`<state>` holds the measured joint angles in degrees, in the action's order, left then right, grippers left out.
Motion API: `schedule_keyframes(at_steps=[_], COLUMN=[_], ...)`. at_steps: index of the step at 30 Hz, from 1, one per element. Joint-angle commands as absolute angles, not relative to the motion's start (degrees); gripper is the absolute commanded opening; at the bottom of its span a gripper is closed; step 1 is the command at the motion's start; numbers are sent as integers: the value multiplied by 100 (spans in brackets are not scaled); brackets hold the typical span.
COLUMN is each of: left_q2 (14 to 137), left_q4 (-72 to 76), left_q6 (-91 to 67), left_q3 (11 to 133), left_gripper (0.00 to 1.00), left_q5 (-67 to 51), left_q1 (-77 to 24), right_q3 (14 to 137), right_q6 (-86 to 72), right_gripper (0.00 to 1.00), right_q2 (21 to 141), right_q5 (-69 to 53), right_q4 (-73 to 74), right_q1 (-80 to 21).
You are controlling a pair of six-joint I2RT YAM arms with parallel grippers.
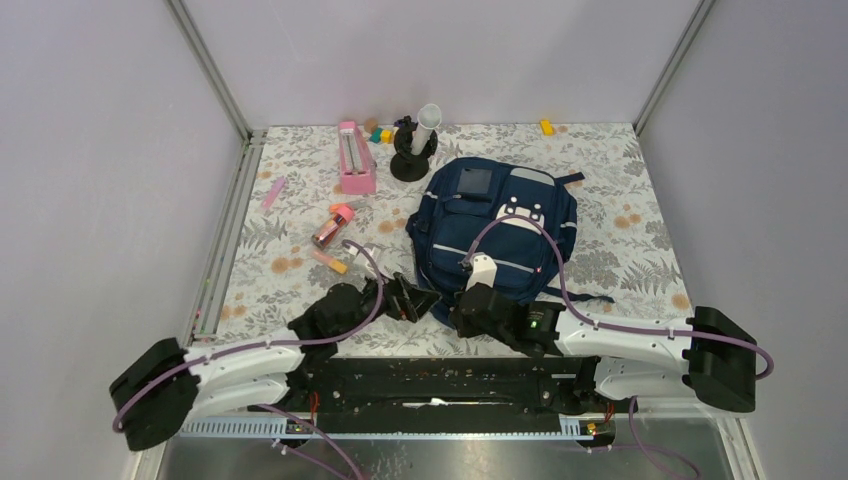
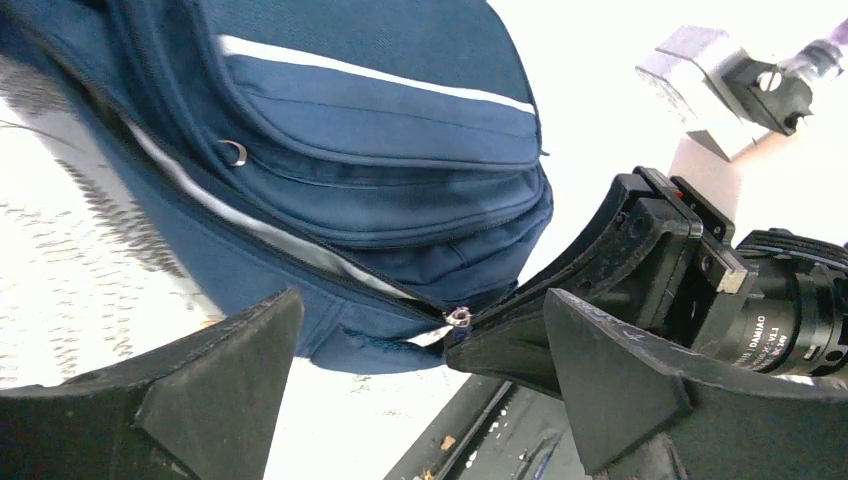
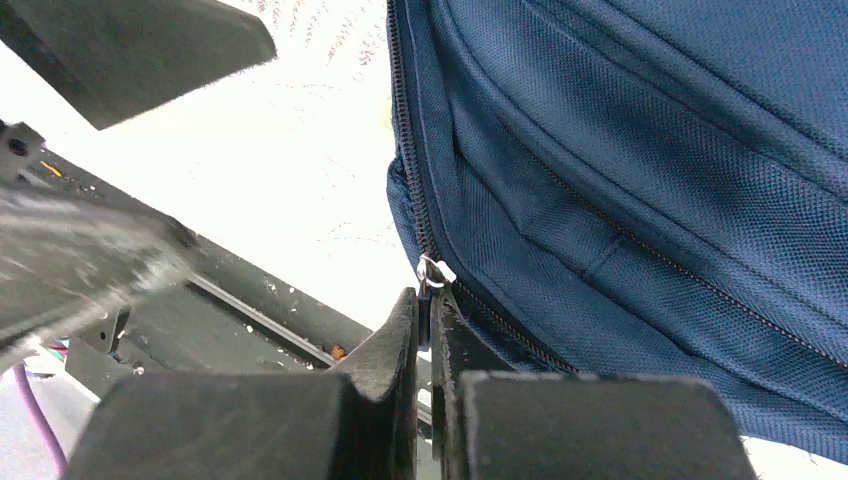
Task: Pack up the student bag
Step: Zip the student bag at the center of the board.
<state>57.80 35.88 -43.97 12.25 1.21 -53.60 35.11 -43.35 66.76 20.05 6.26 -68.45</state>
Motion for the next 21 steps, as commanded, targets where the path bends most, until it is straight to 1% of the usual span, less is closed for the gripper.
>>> schedule_keyframes(at_steps=[1, 7, 10, 12, 17, 21], left_q2=[4887, 4300, 4149, 4136, 4519, 5255], left_q4=[1942, 1665, 1554, 1657, 2304, 2329], left_q6=[-3872, -3406, -3392, -3420, -3468, -3824], left_q3=[1456, 1372, 1254, 1187, 1044, 1332], left_gripper=[94, 96, 97, 97, 96, 95], left_q5=[818, 609, 565, 333, -287, -544], left_q1=[-5294, -5281, -5163, -5013, -4551, -4028], right_q3=[3737, 3744, 4008, 4159, 4589, 4648], right_q6=[-4475, -4663, -4557, -4581, -4715, -4737], right_gripper=[0, 0, 0, 0, 0, 0], right_q2=[6505, 6445, 6531, 6683, 7219, 7413], right_q5=[2100, 2194, 2245, 2288, 2170, 2129], right_q4=[86, 92, 276, 318, 302, 238], right_q1=[-6935, -6926, -6926, -6926, -6926, -6934])
